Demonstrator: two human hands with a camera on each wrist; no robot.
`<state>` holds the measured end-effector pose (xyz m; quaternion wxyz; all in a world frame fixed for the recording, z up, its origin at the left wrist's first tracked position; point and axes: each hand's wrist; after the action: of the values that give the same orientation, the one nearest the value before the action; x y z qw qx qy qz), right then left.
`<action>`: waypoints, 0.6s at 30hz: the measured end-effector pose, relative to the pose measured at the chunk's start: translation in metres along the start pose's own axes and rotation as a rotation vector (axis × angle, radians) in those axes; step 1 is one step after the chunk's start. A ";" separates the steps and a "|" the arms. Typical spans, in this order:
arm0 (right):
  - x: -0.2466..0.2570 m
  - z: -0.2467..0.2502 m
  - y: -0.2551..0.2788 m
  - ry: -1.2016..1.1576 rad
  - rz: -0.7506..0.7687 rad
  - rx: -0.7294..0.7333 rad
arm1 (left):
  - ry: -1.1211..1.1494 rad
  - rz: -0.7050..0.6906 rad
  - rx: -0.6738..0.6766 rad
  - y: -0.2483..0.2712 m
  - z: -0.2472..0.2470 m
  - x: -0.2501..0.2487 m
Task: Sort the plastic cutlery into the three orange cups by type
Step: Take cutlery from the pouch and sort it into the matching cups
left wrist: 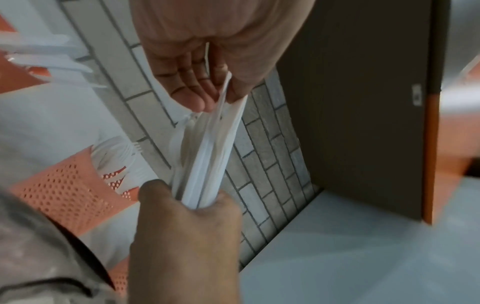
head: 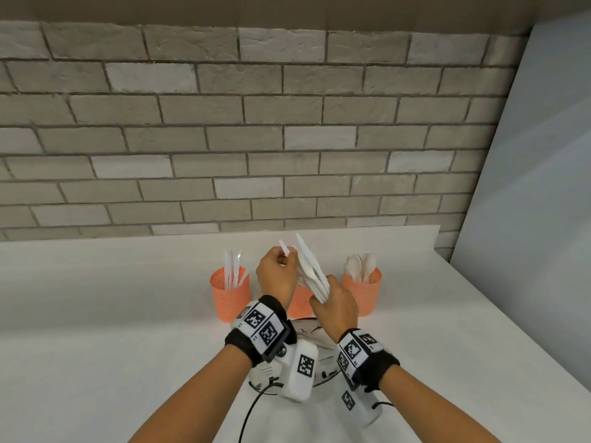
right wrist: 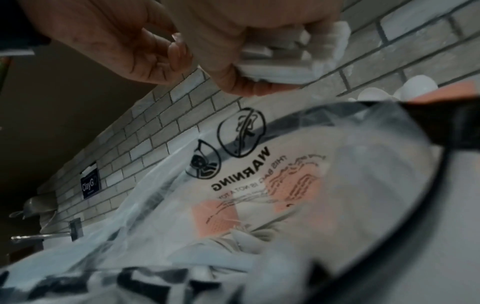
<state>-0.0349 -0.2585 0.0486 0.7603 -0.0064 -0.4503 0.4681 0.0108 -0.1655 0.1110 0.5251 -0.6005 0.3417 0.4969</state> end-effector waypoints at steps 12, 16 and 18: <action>-0.001 -0.007 0.004 -0.334 -0.220 0.149 | -0.194 -0.207 0.013 -0.007 -0.007 -0.023; -0.002 -0.005 0.003 -0.359 -0.230 0.129 | 0.127 -0.005 0.026 -0.009 -0.003 -0.028; -0.004 -0.004 0.003 -0.381 -0.224 0.135 | 0.365 0.173 -0.028 -0.017 0.001 -0.032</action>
<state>-0.0349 -0.2583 0.0426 0.7076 0.1831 -0.5512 0.4025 0.0178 -0.1649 0.1461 0.4015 -0.6561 0.4747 0.4279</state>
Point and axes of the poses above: each hand's wrist, its own y-axis away from the middle knuckle, its own z-axis out of the back of the hand, x = y × z, and after that the axes turned 11 degrees about -x, right-handed
